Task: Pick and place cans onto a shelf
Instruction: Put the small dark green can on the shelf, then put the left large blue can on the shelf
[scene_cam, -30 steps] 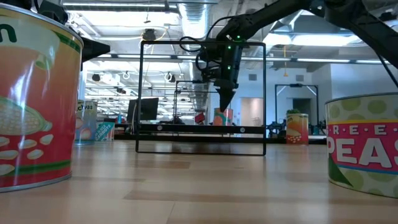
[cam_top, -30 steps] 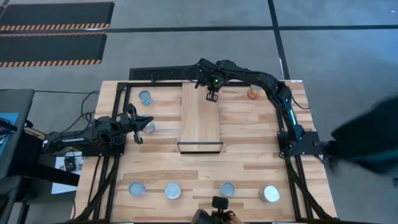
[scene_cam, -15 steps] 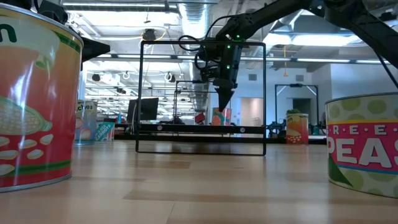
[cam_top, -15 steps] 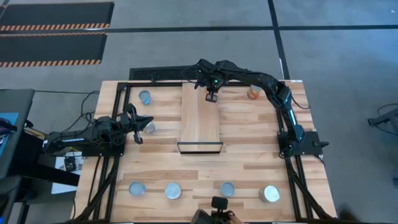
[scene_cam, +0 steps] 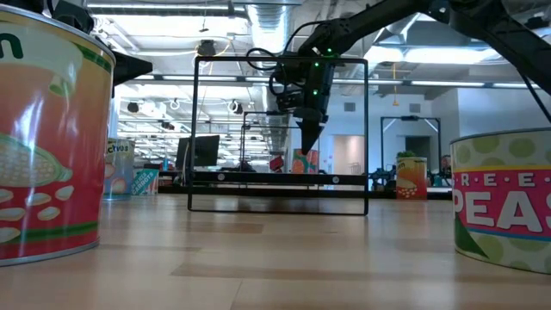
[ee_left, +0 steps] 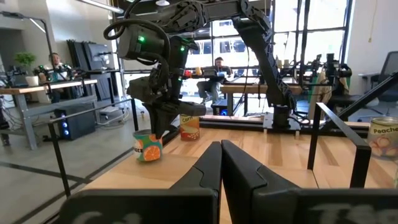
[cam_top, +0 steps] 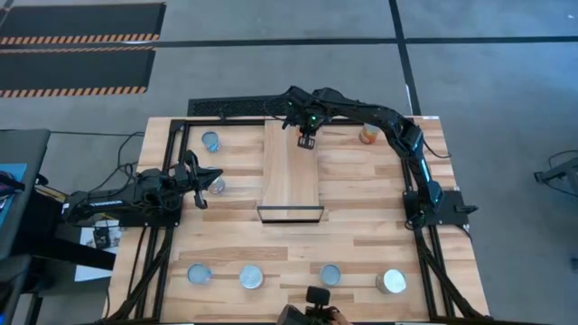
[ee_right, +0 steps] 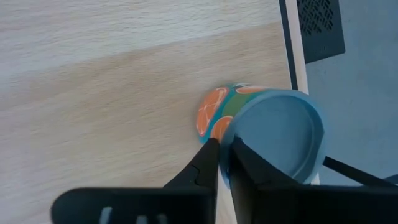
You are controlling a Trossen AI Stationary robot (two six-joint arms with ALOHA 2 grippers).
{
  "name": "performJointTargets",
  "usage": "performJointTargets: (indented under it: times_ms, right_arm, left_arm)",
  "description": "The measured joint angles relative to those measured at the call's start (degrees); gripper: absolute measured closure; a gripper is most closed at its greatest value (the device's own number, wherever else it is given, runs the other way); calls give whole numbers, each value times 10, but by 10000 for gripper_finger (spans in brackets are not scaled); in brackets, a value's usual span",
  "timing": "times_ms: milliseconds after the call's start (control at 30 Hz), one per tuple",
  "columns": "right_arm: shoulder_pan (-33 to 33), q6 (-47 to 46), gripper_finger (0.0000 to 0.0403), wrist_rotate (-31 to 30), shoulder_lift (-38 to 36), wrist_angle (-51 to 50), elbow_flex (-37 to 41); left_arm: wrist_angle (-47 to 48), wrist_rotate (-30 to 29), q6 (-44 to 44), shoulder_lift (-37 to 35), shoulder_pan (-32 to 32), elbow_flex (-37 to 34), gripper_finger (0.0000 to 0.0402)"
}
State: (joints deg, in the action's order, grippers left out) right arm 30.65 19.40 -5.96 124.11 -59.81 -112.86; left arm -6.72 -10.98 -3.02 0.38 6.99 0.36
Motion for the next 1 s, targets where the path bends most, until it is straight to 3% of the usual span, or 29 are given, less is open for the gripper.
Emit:
performJointTargets:
  times_ms: [667, 800, 1000]
  right_arm:
    - [-21, -9, 244, -45, -18, 0, 0]
    - [-32, -1, 252, -52, -47, -17, 0]
    - [-63, 2, 320, -109, -111, -51, 0]
  left_arm:
    - [2, 0, -4, 0, 0, 0, 401]
    - [4, 0, -10, 0, 0, 0, 401]
    - [6, 0, -13, 0, 0, 0, 401]
